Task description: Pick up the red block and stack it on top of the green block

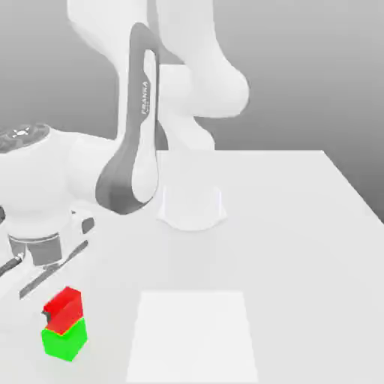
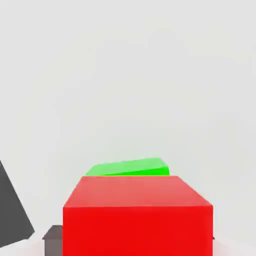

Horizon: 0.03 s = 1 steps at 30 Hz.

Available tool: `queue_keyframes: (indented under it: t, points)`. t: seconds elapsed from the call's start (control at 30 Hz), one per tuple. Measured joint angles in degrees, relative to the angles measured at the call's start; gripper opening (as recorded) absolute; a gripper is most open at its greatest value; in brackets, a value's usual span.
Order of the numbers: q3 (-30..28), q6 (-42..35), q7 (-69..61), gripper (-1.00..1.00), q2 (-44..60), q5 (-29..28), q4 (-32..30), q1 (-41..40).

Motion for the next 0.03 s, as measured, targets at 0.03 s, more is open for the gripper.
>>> queue_keyframes:
  t: [0.03]
  points:
    - [0.0,0.0,0.0,1.0,0.0,0.0,0.0,0.0]
